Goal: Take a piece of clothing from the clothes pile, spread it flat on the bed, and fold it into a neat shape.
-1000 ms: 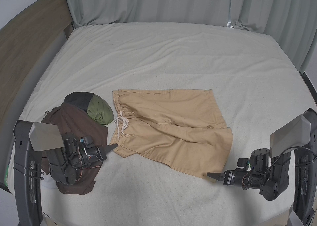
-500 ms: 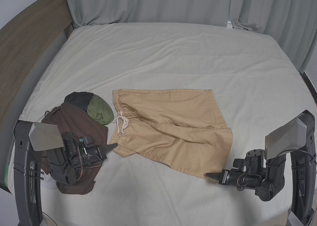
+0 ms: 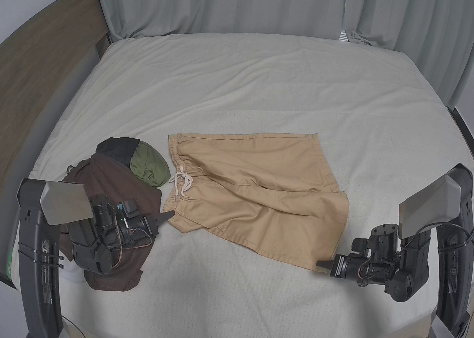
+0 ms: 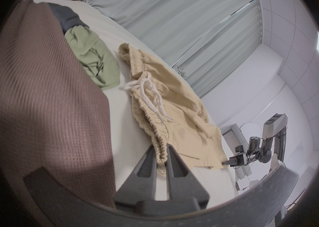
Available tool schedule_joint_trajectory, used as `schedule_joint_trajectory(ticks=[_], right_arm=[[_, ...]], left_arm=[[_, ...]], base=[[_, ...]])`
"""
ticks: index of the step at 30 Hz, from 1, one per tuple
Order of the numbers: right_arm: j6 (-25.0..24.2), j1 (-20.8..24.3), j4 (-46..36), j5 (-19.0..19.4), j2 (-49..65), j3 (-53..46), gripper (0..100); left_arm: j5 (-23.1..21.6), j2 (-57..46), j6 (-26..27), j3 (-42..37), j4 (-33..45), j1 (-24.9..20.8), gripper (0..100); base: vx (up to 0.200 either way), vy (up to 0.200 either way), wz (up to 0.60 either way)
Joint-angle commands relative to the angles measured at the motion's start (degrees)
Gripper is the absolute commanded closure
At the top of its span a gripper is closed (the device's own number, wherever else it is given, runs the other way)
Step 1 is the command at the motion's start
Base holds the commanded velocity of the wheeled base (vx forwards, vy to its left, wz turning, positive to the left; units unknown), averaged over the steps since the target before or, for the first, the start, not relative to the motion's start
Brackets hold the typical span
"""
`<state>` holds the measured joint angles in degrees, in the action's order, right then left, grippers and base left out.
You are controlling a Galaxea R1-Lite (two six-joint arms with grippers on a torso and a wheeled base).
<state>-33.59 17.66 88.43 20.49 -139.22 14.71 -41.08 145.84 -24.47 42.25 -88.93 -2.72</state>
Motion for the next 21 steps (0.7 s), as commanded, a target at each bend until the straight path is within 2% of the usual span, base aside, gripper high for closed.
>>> schedule_joint_trajectory(ticks=[1,8,11,15,21], right_arm=[[0.1,-0.3,-0.1,-0.4,3.5,-3.1,100],[0.7,-0.8,0.0,-0.2,4.8,-6.3,100],[0.9,-0.8,-0.1,-0.2,4.9,-7.3,100],[1.9,-0.8,-0.1,0.1,6.0,-9.5,100],[5.3,-1.2,-0.1,0.8,6.2,-12.9,100]], left_arm=[[-0.5,-4.5,-0.2,-3.1,0.0,0.1,100],[-0.6,-10.0,0.6,-12.0,0.0,0.4,100],[-1.8,-12.1,3.0,-16.7,0.0,2.0,100],[-4.5,-14.8,8.7,-23.6,0.0,4.2,100],[-5.0,-15.2,10.7,-29.9,0.0,4.5,100]], base=[[0.0,0.0,0.0],[0.0,0.0,0.0],[0.0,0.0,0.0],[0.0,0.0,0.0],[0.0,0.0,0.0]])
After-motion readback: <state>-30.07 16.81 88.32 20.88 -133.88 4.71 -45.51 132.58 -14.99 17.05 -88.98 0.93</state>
